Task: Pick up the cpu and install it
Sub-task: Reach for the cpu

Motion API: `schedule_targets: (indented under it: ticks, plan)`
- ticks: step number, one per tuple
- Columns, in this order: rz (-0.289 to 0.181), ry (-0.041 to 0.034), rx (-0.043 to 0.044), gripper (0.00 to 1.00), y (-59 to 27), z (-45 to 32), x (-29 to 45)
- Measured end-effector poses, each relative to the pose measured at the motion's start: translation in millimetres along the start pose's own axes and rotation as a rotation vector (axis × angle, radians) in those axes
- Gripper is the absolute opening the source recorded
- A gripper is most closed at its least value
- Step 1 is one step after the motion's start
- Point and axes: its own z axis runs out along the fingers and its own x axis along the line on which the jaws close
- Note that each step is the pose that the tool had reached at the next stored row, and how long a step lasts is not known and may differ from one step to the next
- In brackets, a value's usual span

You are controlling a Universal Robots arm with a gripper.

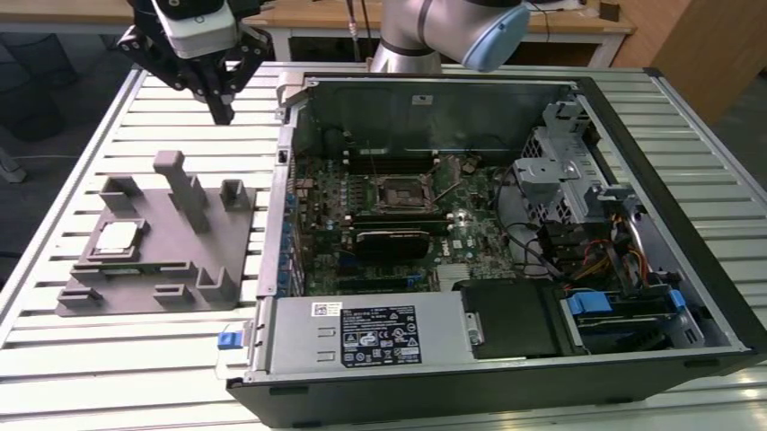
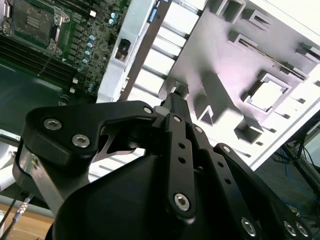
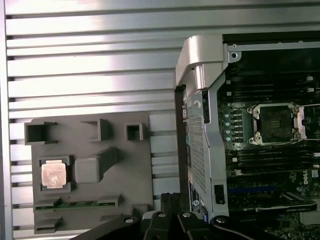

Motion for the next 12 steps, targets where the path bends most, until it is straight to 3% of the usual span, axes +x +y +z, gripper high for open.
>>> schedule_targets:
  ticks: [12]
  plan:
    - [0.0,0.0006,0.0,0.11,-1.0,1.1,12.8]
